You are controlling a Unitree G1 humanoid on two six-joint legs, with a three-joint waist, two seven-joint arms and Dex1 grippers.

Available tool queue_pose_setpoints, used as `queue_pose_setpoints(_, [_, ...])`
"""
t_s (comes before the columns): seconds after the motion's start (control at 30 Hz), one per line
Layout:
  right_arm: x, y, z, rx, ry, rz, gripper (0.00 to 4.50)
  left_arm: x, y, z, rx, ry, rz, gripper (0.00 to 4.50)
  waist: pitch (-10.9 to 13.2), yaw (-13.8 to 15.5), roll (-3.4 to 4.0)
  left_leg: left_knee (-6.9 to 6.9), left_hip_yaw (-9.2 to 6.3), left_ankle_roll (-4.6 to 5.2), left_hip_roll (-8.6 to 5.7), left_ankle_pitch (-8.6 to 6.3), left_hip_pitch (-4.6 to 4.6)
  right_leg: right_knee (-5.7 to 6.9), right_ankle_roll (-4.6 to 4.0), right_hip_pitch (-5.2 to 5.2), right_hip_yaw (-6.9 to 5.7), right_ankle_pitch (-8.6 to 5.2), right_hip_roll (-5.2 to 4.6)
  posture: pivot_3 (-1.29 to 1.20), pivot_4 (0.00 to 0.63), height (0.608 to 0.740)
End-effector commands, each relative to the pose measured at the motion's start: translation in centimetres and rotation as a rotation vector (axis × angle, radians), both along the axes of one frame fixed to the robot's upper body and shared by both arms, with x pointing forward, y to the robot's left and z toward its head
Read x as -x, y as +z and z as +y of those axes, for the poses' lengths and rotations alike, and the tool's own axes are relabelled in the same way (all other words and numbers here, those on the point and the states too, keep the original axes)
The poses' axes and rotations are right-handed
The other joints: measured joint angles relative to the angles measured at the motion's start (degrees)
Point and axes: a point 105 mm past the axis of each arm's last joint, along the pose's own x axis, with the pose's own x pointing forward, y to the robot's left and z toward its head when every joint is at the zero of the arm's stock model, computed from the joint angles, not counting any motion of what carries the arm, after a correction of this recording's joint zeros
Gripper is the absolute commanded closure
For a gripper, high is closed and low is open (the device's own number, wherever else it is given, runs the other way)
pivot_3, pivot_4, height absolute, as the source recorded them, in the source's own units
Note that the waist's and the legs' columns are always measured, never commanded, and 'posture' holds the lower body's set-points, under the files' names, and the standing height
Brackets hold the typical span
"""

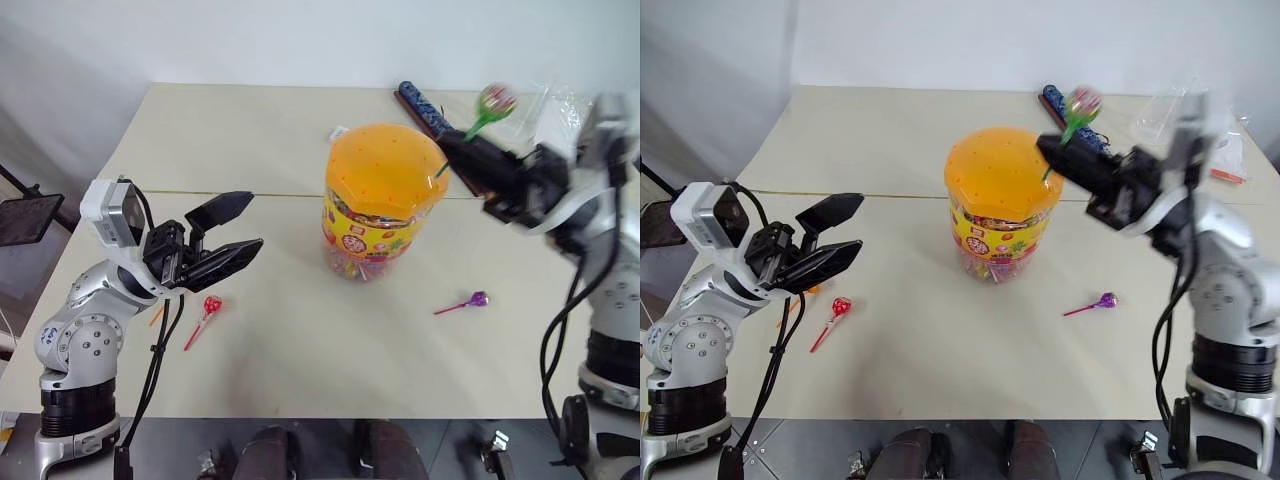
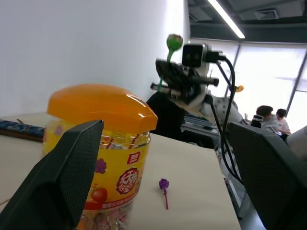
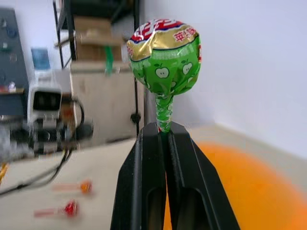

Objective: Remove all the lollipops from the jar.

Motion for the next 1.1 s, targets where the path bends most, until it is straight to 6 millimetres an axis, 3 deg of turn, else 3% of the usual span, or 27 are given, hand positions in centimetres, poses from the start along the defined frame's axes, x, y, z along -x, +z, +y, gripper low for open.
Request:
queue_pose_setpoints(0.03, [0.6,0.7,-3.2,0.056,-0.118,0.035,4.47,0.9,0.2,-1.2,-0.102,-0.054,-0.086,0.12,0.00,0.05,0.00,-0.01,0.01,0.00,0.00,0.00,0.00,-0.01,0.00,0.00,0.00,0.00,0.00,0.00,0.150,0.740])
queue_pose_setpoints(0.07, [0.5,0.5,-4.2,0.087,-0.164,0.058,4.47,0.9,-0.1,-1.4,-0.126,-0.060,-0.094,0.12,0.00,0.14,0.00,-0.02,0.01,0.00,0.00,0.00,-0.01,-0.03,0.00,0.00,-0.01,0.00,0.00,0.00,0.150,0.740])
queue_pose_setpoints(0.17, [-0.7,-4.3,-11.2,0.399,-0.526,0.288,4.47,0.8,-1.9,-2.3,-0.224,-0.085,-0.103,0.12,-0.03,1.09,-0.02,-0.06,0.03,0.04,-0.06,-0.02,-0.06,-0.20,0.00,0.01,-0.02,0.00,0.00,0.00,0.150,0.740])
queue_pose_setpoints(0.3, [-0.3,-10.6,-18.0,0.804,-0.858,0.534,4.47,0.8,-3.5,-3.3,-0.270,-0.109,-0.098,0.12,-0.03,1.15,0.01,-0.03,0.26,0.16,-0.11,-0.03,-0.06,-0.32,0.01,0.01,0.10,0.01,-0.05,0.00,0.150,0.740])
queue_pose_setpoints(0.43, [0.9,-15.9,-21.5,0.913,-0.947,0.668,4.47,1.1,-5.2,-4.3,-0.335,-0.113,-0.121,0.12,-0.03,0.69,0.00,0.01,0.43,0.14,-0.04,-0.01,0.08,-0.29,0.02,0.04,0.21,0.01,-0.03,0.00,0.150,0.740])
queue_pose_setpoints(0.5, [1.4,-18.4,-22.3,0.950,-0.947,0.708,4.47,1.4,-5.7,-4.6,-0.357,-0.129,-0.127,0.12,-0.03,0.45,0.01,0.01,0.46,0.11,-0.03,0.01,0.15,-0.31,0.02,0.02,0.27,0.01,-0.03,0.00,0.150,0.740])
queue_pose_setpoints(0.57, [1.7,-19.7,-22.1,0.932,-0.907,0.728,4.47,1.5,-5.7,-4.8,-0.349,-0.134,-0.121,0.12,-0.02,0.24,0.08,0.00,0.45,0.08,0.00,0.02,0.16,-0.30,0.00,0.00,0.28,0.00,-0.02,0.00,0.150,0.740])
queue_pose_setpoints(0.6, [1.8,-20.0,-22.3,0.937,-0.906,0.726,4.47,1.6,-5.6,-4.8,-0.348,-0.135,-0.120,0.12,-0.04,0.15,0.17,0.00,0.45,0.08,0.01,0.02,0.14,-0.28,0.00,-0.02,0.29,0.00,-0.02,0.00,0.150,0.740])
queue_pose_setpoints(0.7, [2.2,-20.6,-22.7,0.923,-0.904,0.733,3.78,1.4,-5.5,-4.5,-0.355,-0.130,-0.124,0.12,-0.09,-0.19,0.29,0.01,0.48,0.08,0.01,0.02,0.17,-0.20,0.00,0.00,0.32,0.00,-0.03,0.00,0.150,0.740])
queue_pose_setpoints(0.8, [2.7,-20.5,-22.9,0.901,-0.891,0.730,2.79,1.2,-5.4,-4.2,-0.360,-0.115,-0.124,0.12,-0.09,-0.15,0.30,0.01,0.45,0.08,0.03,0.02,0.18,-0.20,0.00,0.00,0.31,0.00,-0.01,0.00,0.150,0.740])
queue_pose_setpoints(0.93, [2.8,-17.5,-22.1,0.771,-0.860,0.595,1.53,0.8,-5.5,-3.4,-0.360,-0.053,-0.101,0.12,-0.09,0.04,0.30,0.00,0.41,0.09,0.01,0.01,0.14,-0.21,0.01,0.01,0.29,0.00,-0.02,0.00,0.150,0.740])
queue_pose_setpoints(1.1, [3.0,-12.0,-17.4,0.563,-0.629,0.256,0.05,-0.8,-6.2,-1.2,-0.409,0.104,-0.067,0.12,-0.09,-0.20,0.30,0.00,0.39,0.09,0.03,0.01,0.18,-0.27,0.01,0.02,0.30,0.01,0.00,0.00,0.150,0.740])
